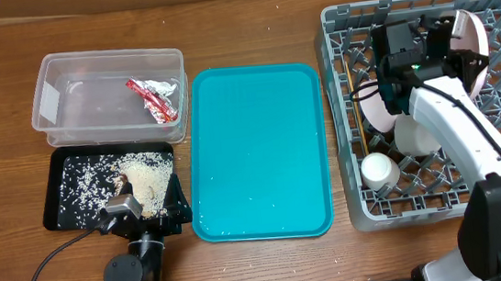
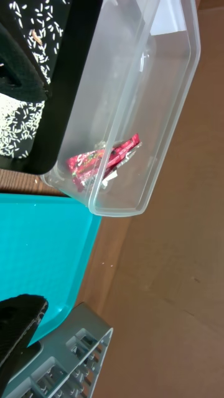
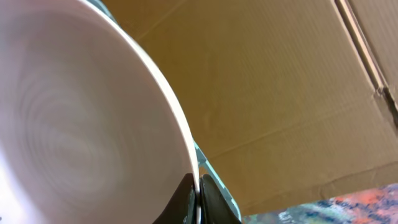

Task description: Sort waste into correct bins and load items into the dishwasher

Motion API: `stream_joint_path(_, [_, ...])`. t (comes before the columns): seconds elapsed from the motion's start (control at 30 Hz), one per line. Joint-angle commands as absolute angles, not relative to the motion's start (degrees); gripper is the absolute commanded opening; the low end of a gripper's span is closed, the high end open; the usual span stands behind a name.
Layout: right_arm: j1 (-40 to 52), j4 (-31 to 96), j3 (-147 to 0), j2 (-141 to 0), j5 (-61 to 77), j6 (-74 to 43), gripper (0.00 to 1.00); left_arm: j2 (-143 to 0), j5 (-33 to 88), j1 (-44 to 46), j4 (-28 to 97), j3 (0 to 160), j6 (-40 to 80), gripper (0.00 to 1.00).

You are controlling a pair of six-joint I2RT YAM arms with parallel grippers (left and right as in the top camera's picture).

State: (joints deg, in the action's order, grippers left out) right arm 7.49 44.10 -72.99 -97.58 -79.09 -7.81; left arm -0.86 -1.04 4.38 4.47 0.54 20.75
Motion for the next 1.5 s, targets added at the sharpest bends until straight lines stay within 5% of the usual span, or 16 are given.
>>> stream_joint_path(0.0, [7.16, 43.79, -72.9, -98.5, -78.87, -5.76, 0.08, -0.25, -0.49, 4.1, 4.34, 0.27, 19.49, 1.0])
stream_joint_path(0.2, [8.19, 43.62, -72.9, -98.39, -75.07, -5.98, 0.19, -0.25, -0.49, 4.1, 4.34, 0.27, 19.49, 1.0])
stream_joint_path(0.73, [25.02, 40.8, -74.7, -91.96, -77.89, -8.01, 0.19, -0.25, -0.49, 4.1, 4.34, 0.27, 19.46, 1.0])
stream_joint_path(0.87, [32.49, 42.15, -75.02, -82.98, -73.08, -9.93, 0.34, -0.25, -0.49, 4.1, 4.34, 0.27, 19.49, 1.0])
stream_joint_path(1.03, [45.04, 47.94, -75.05, -66.65, -49.12, -12.05, 0.7, -0.25, -0.49, 4.1, 4.34, 0.27, 19.49, 1.0])
stream_joint_path(1.13, [49.74, 49.95, -75.05, -58.67, -33.04, -12.05, 1.0, -0.25, -0.49, 4.1, 4.34, 0.27, 19.49, 1.0])
stream_joint_path(1.47, [51.68, 55.96, -75.05, -42.83, -11.68, -12.05, 1.0, -0.25, -0.49, 4.1, 4.34, 0.27, 19.46, 1.0])
